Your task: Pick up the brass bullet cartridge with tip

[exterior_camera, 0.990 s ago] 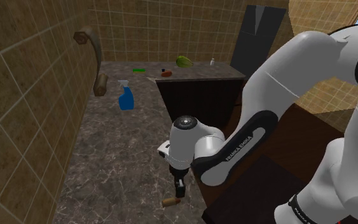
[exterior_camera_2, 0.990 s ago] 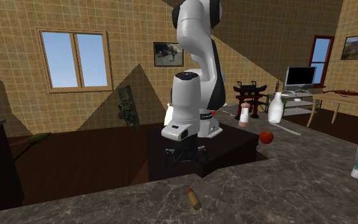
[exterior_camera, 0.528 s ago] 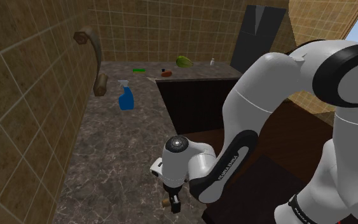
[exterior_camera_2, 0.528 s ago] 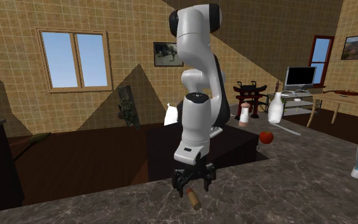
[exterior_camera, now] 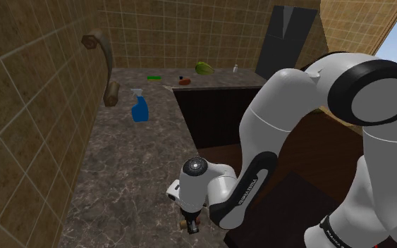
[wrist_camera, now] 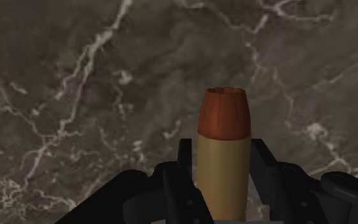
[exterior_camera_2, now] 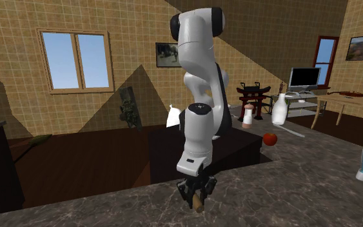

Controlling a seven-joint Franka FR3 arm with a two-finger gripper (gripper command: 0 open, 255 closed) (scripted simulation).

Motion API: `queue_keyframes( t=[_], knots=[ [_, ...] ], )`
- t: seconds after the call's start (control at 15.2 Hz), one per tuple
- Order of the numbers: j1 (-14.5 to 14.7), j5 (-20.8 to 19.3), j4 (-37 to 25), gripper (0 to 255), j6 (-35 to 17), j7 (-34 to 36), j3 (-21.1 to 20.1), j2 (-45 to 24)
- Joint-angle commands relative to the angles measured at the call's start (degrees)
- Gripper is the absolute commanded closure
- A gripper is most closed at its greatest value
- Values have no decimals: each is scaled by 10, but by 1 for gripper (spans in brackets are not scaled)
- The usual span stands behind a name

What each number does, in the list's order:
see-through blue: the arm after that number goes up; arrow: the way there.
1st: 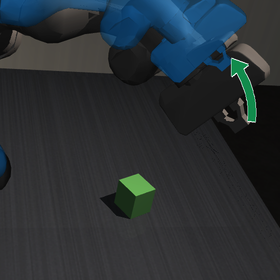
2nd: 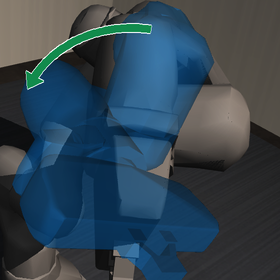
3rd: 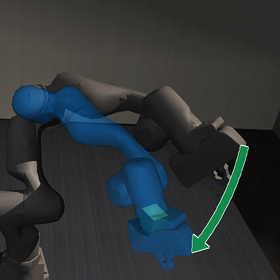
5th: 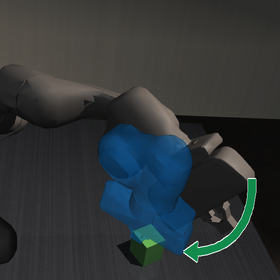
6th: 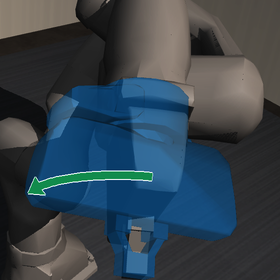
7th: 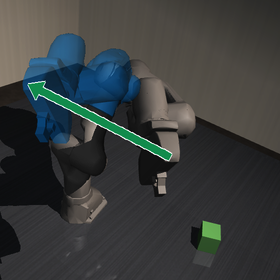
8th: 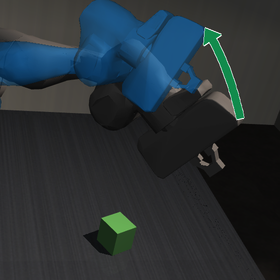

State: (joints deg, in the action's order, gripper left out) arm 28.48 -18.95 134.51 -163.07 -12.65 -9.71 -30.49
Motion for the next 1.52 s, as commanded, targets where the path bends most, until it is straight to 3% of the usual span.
queue_keyframes(
  t=[0.0,0.46,1.45],
  knots=[
    [0,0,-1,255,-1,0,1,-2],
    [0,0,1,255,0,0,0,0],
    [-50,65,33,255,91,-50,-63,124]
  ],
)
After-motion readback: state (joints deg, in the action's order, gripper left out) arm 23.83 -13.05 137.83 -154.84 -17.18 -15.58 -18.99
